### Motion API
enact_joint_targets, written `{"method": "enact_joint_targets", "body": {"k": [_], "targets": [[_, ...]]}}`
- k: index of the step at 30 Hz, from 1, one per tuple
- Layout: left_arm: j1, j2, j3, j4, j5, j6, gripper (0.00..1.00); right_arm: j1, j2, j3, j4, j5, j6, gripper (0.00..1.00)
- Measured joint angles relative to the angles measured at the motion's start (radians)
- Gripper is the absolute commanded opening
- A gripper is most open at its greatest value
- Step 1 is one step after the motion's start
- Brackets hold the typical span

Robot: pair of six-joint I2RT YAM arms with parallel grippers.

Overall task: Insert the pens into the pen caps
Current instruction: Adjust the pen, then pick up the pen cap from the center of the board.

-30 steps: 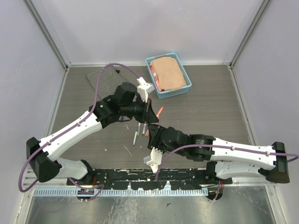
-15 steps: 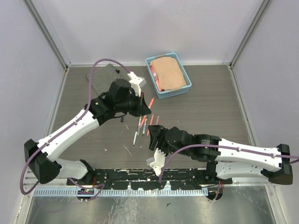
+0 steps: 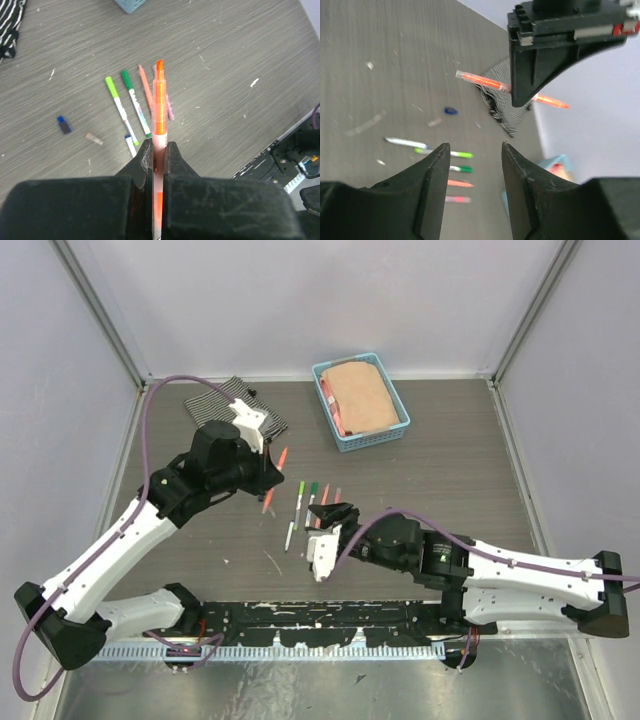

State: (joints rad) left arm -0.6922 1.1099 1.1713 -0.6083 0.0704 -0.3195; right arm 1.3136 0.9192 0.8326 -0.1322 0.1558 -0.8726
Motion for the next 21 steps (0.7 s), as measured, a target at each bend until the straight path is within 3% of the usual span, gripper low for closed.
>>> {"method": "enact_joint_targets", "body": {"k": [5,12,17,21], "targets": [[0.026,-0.033,-0.028,-0.058,-0.033,0.036,0.00,0.001,0.037,-0.039,0.137,0.080,0.375,0.61],[0.137,-0.095,-0.060,-0.111,-0.042,0.051,0.00,0.000,0.174,0.023,0.133,0.319,0.865,0.70],[0.193,-0.173,-0.070,-0.124,-0.043,0.066,0.00,-0.008,0.266,0.058,0.067,0.392,1.101,0.73],[0.194,-0.238,-0.082,-0.134,-0.046,0.084,0.00,-0.013,0.378,0.146,-0.019,0.397,1.191,0.73]]}}
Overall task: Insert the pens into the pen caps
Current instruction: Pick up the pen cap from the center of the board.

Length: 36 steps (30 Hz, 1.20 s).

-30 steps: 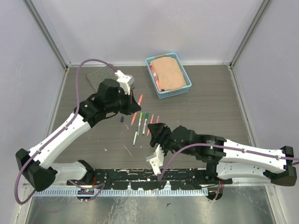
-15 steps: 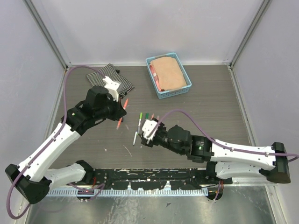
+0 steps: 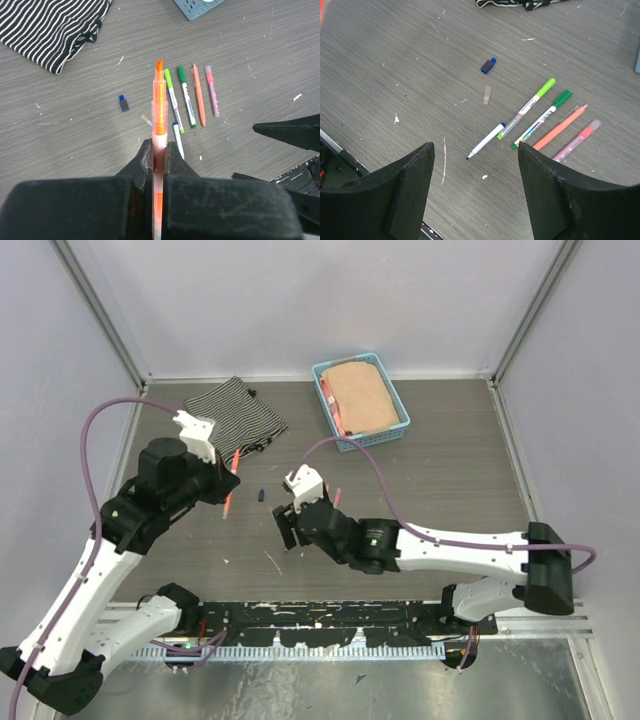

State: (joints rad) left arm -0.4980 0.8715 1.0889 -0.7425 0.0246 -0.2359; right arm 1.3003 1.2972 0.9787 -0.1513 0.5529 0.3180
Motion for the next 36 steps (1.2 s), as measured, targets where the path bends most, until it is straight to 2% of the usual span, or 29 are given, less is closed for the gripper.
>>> {"method": "enact_joint_targets", "body": {"k": [4,8,15,23,36], "targets": [[0.000,-0.068,-0.019,-0.019,-0.034,0.008,0.00,-0.032,0.120,0.109,-0.075,-0.037,0.071,0.69],[0.000,-0.153,-0.051,-0.036,-0.079,0.008,0.00,-0.137,0.234,0.175,-0.084,-0.145,0.130,0.66],[0.000,-0.249,-0.102,-0.050,-0.130,0.000,0.00,-0.264,0.476,0.280,-0.115,-0.307,0.144,0.60],[0.000,-0.265,-0.145,-0.058,-0.140,-0.004,0.00,-0.274,0.691,0.473,-0.183,-0.351,0.113,0.55],[0.000,-0.257,-0.145,-0.060,-0.144,-0.004,0.00,-0.275,0.829,0.606,-0.252,-0.363,0.080,0.46]]}}
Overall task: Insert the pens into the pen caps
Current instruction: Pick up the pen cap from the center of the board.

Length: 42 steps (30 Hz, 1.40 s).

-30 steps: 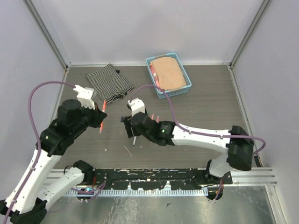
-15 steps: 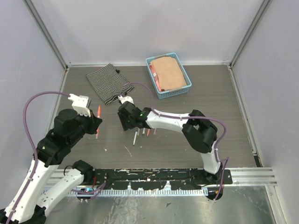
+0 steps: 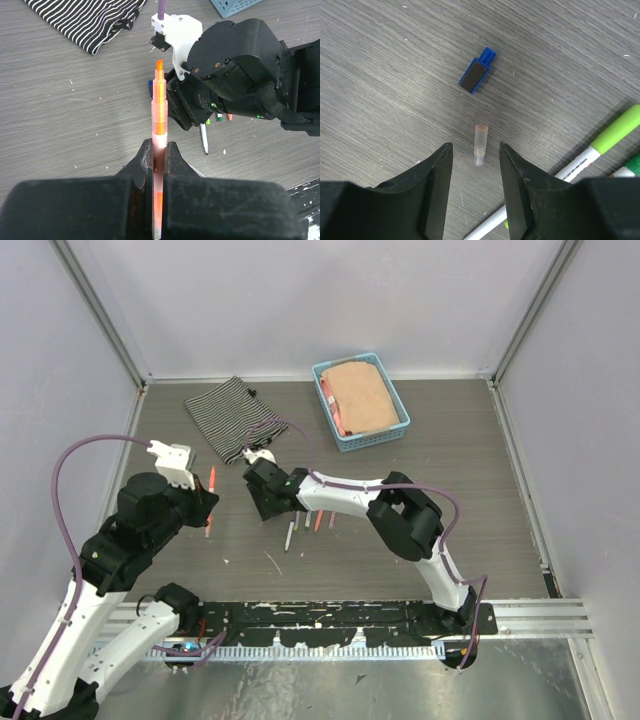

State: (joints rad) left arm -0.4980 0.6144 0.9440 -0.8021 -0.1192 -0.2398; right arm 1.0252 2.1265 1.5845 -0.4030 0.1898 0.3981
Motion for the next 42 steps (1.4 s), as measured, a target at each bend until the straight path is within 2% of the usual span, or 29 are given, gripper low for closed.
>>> {"method": "enact_joint_targets", "body": {"k": [14,22,27,33,38,42], "targets": [[0.000,0.005,0.000,0.000,0.000,0.000,0.00,0.000,0.051,0.058,-0.057,0.027,-0.016,0.34],[0.000,0.007,0.000,0.000,-0.001,0.001,0.00,0.000,0.069,0.076,-0.070,0.033,-0.031,0.32],[0.000,0.008,0.000,0.000,-0.004,0.001,0.00,0.000,0.077,0.086,-0.070,0.032,-0.036,0.22],[0.000,0.010,0.000,0.000,-0.005,0.001,0.00,0.000,0.076,0.085,-0.060,0.009,-0.044,0.20],[0.000,0.009,0.000,0.000,-0.009,0.001,0.00,-0.002,0.011,0.017,-0.052,-0.034,-0.066,0.20],[0.000,0.009,0.000,0.000,-0.011,0.001,0.00,-0.007,-0.137,-0.094,-0.039,-0.056,-0.104,0.21]]}}
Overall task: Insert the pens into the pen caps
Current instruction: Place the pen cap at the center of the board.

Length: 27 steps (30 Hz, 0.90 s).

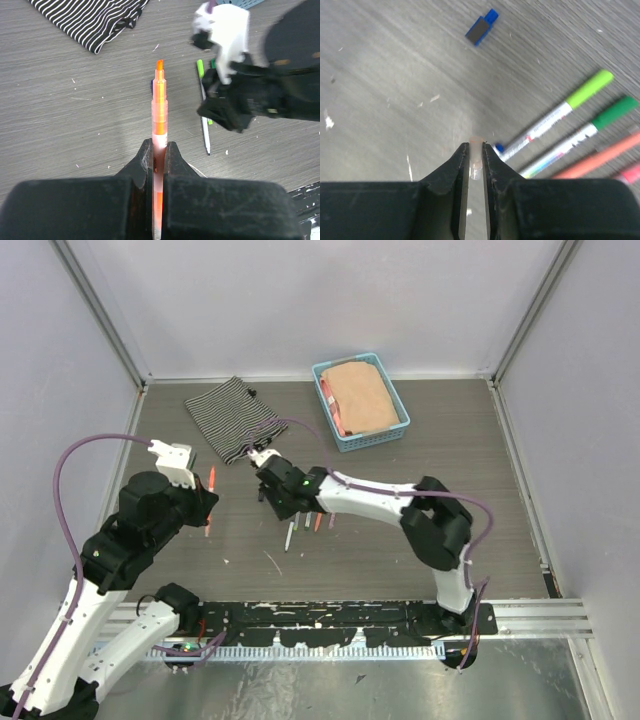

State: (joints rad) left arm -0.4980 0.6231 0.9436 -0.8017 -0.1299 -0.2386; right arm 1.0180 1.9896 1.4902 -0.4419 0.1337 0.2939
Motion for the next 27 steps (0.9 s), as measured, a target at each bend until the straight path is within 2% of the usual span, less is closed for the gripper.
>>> {"method": "enact_joint_targets", "body": {"k": [5,11,20,27], "targets": [[0.000,0.002,0.000,0.002,0.000,0.000,0.00,-0.006,-0.242,-0.192,0.012,-0.021,-0.054,0.23],[0.000,0.014,0.000,0.007,0.001,0.002,0.00,-0.008,-0.445,-0.451,0.005,-0.048,-0.111,0.23],[0.000,0.062,0.000,0.019,0.009,0.003,0.00,0.016,-0.483,-0.570,-0.011,-0.075,-0.136,0.22],[0.000,0.072,0.001,0.019,0.009,0.011,0.00,0.090,-0.407,-0.571,0.029,-0.073,-0.158,0.22]]}}
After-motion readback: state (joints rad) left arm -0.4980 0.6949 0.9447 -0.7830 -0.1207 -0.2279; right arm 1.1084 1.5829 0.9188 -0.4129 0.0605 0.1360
